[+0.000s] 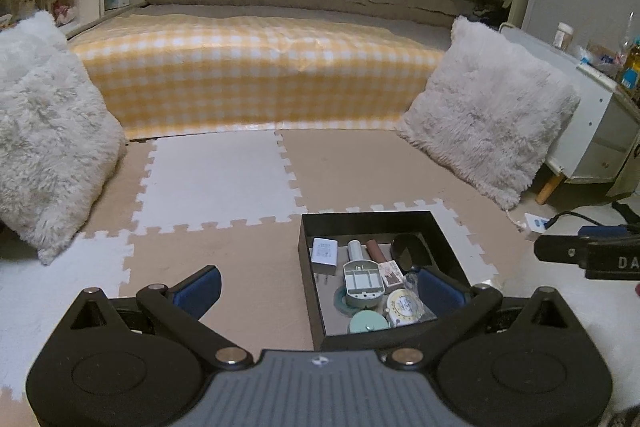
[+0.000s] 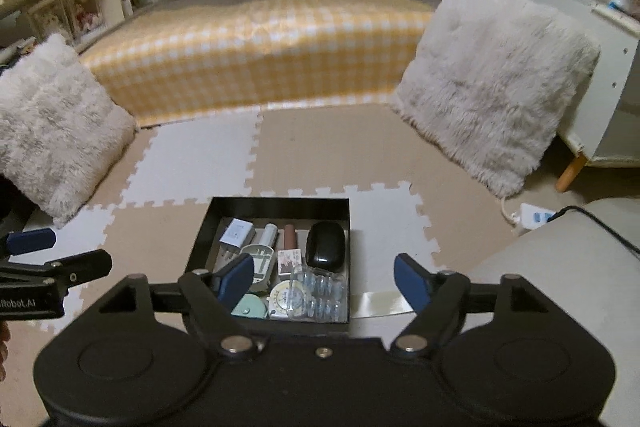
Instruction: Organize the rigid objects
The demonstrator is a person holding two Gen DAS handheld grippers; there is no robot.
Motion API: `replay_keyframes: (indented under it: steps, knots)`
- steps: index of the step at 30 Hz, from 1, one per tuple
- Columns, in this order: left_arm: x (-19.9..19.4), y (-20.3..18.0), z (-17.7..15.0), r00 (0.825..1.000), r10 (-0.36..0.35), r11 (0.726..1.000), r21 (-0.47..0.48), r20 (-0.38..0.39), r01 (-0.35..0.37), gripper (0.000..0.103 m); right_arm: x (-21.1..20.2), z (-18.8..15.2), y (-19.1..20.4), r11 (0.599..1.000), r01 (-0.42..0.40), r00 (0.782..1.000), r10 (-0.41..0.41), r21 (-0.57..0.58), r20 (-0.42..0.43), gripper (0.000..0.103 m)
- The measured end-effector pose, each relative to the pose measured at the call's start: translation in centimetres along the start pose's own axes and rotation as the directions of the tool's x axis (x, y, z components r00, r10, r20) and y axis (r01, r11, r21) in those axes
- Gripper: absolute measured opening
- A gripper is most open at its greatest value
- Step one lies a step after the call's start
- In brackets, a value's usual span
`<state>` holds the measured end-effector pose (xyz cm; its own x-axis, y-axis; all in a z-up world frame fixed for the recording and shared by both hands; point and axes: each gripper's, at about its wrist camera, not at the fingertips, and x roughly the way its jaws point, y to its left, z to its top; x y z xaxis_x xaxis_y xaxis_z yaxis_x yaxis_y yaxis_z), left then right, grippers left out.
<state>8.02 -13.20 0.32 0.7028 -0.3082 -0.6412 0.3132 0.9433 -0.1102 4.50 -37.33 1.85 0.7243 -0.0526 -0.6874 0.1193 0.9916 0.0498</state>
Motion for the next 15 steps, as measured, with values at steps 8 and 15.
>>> replay_keyframes:
  steps: [8, 15]
  knots:
    - [-3.7, 0.0, -1.2, 0.999, 0.035, 0.999, 0.006, 0.037, -0.035, 0.103, -4.5, -2.2, 0.7, 0.999, 0.035, 0.996, -0.033, -0.025, 0.086, 0.098]
    - [-5.3, -0.3, -3.0, 0.997, 0.052, 0.998, 0.031, 0.064, -0.054, 0.103, -6.7, -4.4, 0.8, 0.999, 0.050, 0.991, -0.047, -0.015, 0.125, 0.101]
